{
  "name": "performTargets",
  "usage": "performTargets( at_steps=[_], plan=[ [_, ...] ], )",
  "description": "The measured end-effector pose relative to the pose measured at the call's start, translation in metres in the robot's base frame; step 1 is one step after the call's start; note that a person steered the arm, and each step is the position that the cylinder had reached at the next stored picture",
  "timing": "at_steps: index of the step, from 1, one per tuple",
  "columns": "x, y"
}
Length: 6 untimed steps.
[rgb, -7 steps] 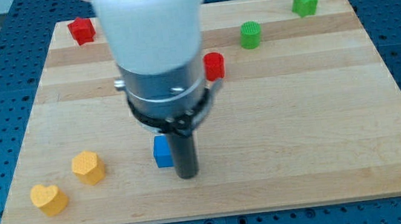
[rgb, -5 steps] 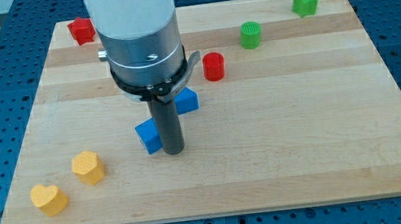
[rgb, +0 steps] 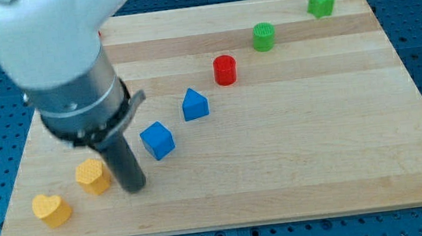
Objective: Place the red star above red circle
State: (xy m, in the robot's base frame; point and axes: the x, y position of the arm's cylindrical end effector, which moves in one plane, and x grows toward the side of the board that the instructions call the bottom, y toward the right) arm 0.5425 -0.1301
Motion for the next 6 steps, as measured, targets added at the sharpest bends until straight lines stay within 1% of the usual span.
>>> performTargets(
  at_steps=[1, 2, 3, 4, 5, 6],
  plan=[
    [-0.037, -0.022],
    [-0.106, -0.052],
    [-0.201, -0.114],
    [-0.285, -0.137],
    [-0.335, -0.148],
    [-0.337, -0.097]
  ],
)
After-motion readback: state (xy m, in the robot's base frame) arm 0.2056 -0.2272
